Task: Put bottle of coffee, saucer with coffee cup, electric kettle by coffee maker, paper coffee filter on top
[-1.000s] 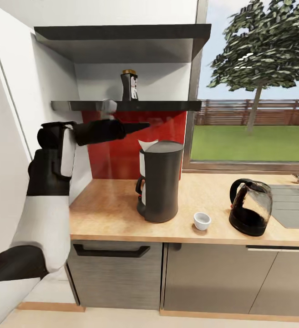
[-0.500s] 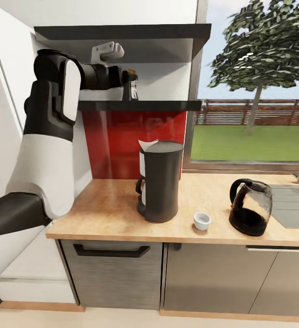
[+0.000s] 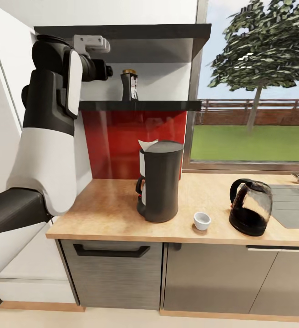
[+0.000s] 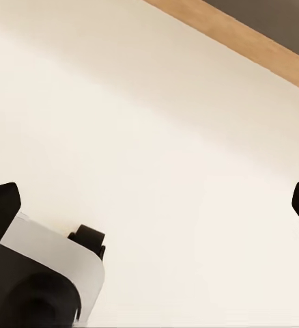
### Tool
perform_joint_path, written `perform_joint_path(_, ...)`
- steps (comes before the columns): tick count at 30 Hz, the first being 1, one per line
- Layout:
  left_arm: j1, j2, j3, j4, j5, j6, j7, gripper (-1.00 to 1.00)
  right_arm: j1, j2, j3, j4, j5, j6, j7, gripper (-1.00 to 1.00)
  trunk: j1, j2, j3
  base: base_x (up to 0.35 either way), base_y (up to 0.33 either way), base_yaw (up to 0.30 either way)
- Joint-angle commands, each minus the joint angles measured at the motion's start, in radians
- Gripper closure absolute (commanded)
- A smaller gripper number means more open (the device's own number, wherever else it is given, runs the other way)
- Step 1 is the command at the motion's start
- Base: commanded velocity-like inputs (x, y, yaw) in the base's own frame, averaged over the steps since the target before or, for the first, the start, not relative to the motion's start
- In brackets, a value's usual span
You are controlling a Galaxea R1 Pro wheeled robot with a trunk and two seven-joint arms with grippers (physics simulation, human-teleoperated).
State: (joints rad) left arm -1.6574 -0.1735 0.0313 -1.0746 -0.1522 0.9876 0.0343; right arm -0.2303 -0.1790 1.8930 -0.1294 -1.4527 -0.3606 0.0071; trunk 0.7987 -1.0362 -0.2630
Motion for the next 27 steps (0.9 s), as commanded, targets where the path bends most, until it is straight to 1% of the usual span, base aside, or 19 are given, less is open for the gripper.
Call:
perform_joint_path(1,-0.001,-0.001,0.003,-0.008,0.000,0.003,0.002,-1.00,0.000,-0.001,0.007,-0.003,-0.011,-0.003,0.001,-1.00,0.000,-0.001,-0.001,0.000,0.000,0.000)
perform_joint_path(2,-0.001,-0.001,0.005,-0.027,-0.001,0.003,0.002,-1.00,0.002,-0.001,0.007,-0.003,-0.011,-0.003,0.001,-1.00,0.000,-0.001,-0.001,0.000,0.000,0.000)
perform_joint_path(6,-0.001,-0.001,0.006,-0.032,0.000,0.003,0.001,-1.00,0.013,-0.001,0.008,-0.003,-0.012,-0.003,0.001,-1.00,0.000,-0.001,-0.001,0.029,-0.020,0.000)
perform_joint_path(11,-0.002,-0.001,0.007,-0.032,0.001,0.003,0.001,-1.00,0.061,0.000,0.008,-0.004,-0.012,-0.003,0.001,-1.00,0.000,-0.001,-0.001,0.141,-0.104,0.000)
perform_joint_path(17,-0.001,-0.001,0.007,-0.021,0.003,0.003,0.002,-1.00,0.096,0.002,0.008,-0.004,-0.012,-0.003,0.001,-1.00,0.000,-0.001,-0.001,0.150,-0.127,0.000)
perform_joint_path(23,-0.002,-0.001,0.008,-0.012,0.005,0.003,0.002,-1.00,0.104,0.003,0.008,-0.004,-0.013,-0.003,0.001,-1.00,0.000,-0.001,-0.001,0.171,-0.150,0.000)
perform_joint_path(27,-0.002,-0.001,0.009,-0.011,0.005,0.003,0.002,-1.00,0.104,0.003,0.008,-0.004,-0.012,-0.003,0.001,-1.00,0.000,-0.001,-0.001,0.073,-0.052,0.000)
